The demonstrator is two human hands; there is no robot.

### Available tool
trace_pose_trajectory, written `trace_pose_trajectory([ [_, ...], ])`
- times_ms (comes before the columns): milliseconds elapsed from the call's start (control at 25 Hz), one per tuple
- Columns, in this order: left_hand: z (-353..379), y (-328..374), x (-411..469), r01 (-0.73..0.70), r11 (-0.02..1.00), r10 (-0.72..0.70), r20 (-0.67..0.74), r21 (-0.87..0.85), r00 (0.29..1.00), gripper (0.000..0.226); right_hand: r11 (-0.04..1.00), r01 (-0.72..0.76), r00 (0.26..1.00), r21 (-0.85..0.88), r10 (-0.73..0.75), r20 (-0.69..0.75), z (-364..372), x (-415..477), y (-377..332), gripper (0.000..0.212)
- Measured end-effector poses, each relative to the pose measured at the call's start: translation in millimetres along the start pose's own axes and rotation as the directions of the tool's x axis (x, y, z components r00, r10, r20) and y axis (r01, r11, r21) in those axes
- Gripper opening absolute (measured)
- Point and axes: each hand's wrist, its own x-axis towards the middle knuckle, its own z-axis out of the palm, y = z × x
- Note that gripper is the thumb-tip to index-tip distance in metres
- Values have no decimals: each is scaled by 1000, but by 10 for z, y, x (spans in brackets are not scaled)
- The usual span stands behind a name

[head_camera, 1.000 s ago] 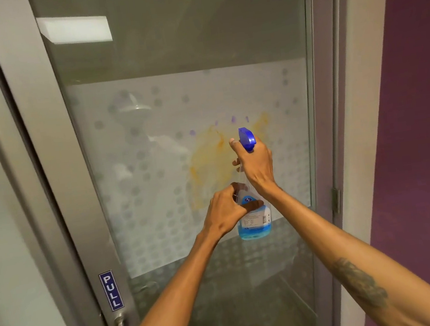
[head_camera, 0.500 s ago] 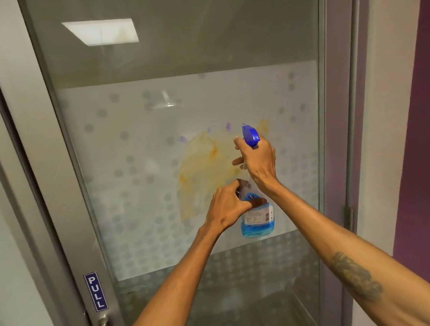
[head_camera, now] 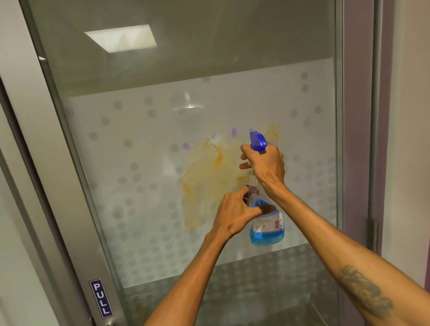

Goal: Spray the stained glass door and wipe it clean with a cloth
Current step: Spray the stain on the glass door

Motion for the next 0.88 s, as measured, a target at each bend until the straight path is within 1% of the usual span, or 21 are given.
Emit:
trace_pose_trajectory([
  [80,-10,19,24,-24,1000,24,-5,14,1000,61,999,-13,998,-41,10,-69,-1,13,-7,26],
  [160,-21,-3,57,-41,999,42,-14,18,999,63,999,-25,994,-48,20,-108,12,7,-9,27],
  [320,-13,-23,104,-50,999,50,11,3,999,49,1000,-29,998,-9,29,-56,-6,40,-9,25],
  [400,8,-49,119,-55,998,56,15,-11,998,44,998,-23,998,-58,19,-67,-14,56,-21,19],
  [440,27,-51,121,-56,998,56,17,-11,998,43,996,-24,996,-82,17,-86,-26,51,-28,20],
  [520,41,-51,130,-50,999,50,17,-5,999,48,994,-31,993,-102,18,-121,-29,30,-21,24],
  [600,48,-83,145,-43,999,43,22,-6,999,59,995,-21,992,-96,9,-123,-13,21,-2,20],
  [640,52,-96,147,-42,999,42,26,-4,999,59,995,-11,993,-101,-1,-119,-15,26,4,21],
  [760,61,-85,137,-54,998,54,35,-12,998,49,993,-30,990,-114,13,-142,-36,37,0,28],
  [880,52,-38,134,-55,998,55,33,9,998,62,994,-59,980,-93,39,-195,-50,7,-10,28],
])
